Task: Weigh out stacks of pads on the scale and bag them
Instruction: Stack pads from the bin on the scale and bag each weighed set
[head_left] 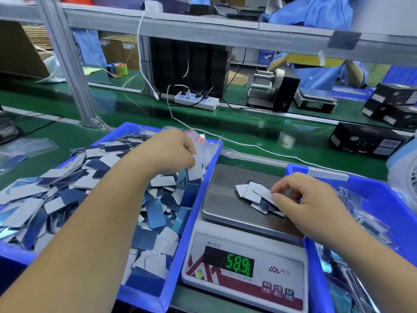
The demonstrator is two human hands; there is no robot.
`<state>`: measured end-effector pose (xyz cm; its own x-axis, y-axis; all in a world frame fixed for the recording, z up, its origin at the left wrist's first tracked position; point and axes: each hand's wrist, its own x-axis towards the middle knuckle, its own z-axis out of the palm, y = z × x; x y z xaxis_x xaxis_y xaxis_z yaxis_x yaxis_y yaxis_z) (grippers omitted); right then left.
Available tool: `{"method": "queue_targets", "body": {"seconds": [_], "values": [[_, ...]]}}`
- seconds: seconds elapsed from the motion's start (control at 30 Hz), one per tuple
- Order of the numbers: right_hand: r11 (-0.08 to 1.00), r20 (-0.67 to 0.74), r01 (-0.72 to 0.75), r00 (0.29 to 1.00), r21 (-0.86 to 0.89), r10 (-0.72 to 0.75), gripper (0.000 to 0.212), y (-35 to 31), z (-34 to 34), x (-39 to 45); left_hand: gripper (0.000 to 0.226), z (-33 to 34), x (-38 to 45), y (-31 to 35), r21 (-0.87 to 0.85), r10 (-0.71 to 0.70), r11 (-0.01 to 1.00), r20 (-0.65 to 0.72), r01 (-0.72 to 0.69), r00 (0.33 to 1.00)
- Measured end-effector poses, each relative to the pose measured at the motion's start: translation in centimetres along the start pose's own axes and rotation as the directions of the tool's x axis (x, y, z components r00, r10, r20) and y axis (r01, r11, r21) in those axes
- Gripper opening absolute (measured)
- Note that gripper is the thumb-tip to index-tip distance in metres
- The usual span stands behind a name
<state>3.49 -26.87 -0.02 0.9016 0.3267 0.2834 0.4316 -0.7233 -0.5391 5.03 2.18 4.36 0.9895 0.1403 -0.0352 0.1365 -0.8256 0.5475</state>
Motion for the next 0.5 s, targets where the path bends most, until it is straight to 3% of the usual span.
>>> {"method": "queue_targets", "body": {"seconds": [0.1, 0.27, 0.4, 0.5], "values": [[1.000, -0.009, 0.008, 1.000, -0.009, -0.008, 0.021, -0.1, 0.0, 0.0, 0.017, 0.0, 0.1, 0.5, -0.106, 0.027, 0.993, -0.137, -0.042, 0.990], [1.000, -0.062, -0.009, 0.998, 0.000, 0.009, 0.027, 0.0, -0.2, 0.1, 0.018, 0.8, -0.1, 3.3, -0.312, 0.096, 0.934, -0.244, -0.172, 0.965], [0.997, -0.121, -0.074, 0.990, 0.011, 0.075, 0.026, 0.2, -0.6, 0.4, 0.022, 3.0, -0.6, 6.4, -0.493, 0.180, 0.836, -0.168, -0.240, 0.969], [0.990, -0.172, -0.139, 0.975, 0.018, 0.140, 0.024, 0.8, -1.1, 0.9, 0.020, 5.6, -0.6, 8.1, -0.488, 0.213, 0.848, -0.046, -0.208, 0.976]]}}
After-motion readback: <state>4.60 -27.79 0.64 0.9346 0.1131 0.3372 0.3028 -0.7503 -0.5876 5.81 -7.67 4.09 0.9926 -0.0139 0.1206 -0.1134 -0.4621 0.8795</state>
